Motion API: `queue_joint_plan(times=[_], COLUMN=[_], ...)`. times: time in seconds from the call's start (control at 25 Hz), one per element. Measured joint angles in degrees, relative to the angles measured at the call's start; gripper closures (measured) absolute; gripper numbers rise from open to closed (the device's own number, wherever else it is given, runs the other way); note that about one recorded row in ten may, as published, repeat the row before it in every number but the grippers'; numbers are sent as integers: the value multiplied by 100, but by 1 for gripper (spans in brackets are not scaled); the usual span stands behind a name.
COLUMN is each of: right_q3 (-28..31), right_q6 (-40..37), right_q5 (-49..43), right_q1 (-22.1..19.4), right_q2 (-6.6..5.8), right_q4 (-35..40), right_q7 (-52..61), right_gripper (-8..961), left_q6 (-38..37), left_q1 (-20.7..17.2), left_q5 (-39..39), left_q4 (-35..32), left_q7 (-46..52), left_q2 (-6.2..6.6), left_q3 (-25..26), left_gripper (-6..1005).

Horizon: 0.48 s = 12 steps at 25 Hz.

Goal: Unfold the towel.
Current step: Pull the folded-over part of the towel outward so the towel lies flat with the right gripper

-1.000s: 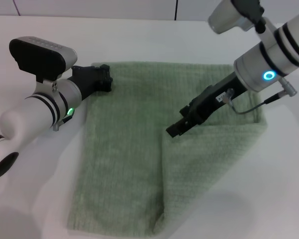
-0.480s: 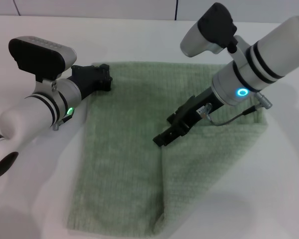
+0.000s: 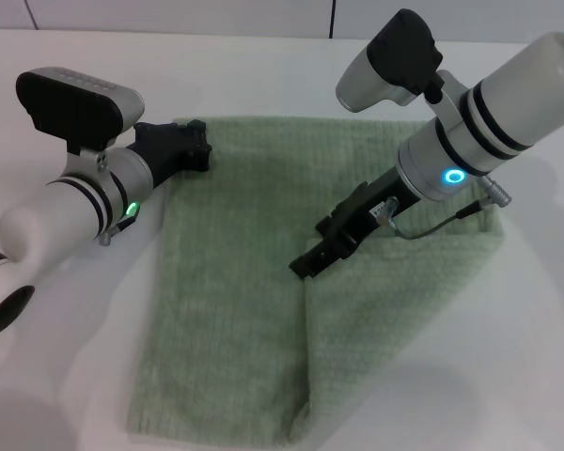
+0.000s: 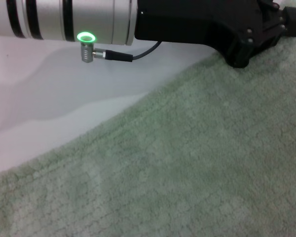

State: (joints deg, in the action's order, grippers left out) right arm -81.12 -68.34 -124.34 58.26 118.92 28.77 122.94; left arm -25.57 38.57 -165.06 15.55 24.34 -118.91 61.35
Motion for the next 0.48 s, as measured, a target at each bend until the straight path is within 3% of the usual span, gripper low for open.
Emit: queue_joint_plan(times=[0.4,0.48], right_q3=[-73,-73], right_q6=[-104,-105], right_q5=[-131,-150], right_q1=[98,107], right_q2=[-8,-6], right_q4=[-62,-63], right_q7=[99,109], right_gripper=[296,378], left_q6=[0,0], left_q1=[9,10], left_q5=[0,0], left_q4=[0,0], left_q7=[0,1], left_q2=[0,0], left_q3=[9,9], left_gripper=[926,925])
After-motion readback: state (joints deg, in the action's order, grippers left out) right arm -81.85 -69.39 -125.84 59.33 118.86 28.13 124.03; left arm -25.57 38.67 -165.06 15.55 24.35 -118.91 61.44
